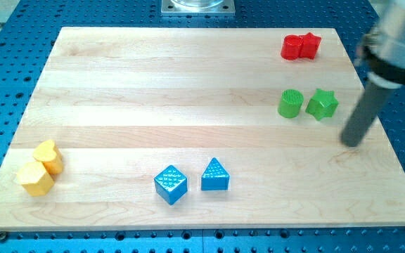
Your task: Move the green blocks towards the center
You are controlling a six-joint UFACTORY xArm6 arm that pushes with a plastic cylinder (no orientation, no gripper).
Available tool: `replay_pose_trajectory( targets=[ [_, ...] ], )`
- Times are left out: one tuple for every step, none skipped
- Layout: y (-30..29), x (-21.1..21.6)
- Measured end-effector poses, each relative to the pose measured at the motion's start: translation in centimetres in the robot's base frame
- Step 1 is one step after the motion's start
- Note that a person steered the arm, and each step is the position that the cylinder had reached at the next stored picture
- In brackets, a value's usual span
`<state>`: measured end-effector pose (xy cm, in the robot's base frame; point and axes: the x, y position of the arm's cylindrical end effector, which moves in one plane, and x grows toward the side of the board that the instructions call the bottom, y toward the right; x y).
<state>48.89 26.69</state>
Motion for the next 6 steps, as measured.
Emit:
replay_pose_trajectory(
  targets=[
    [5.7, -1.9],
    [7.8, -2.7],
    [7.1, -5.2],
    [0.6, -5.5],
    [-4.9, -6.2],
    [-12.2, -6.2]
  ],
)
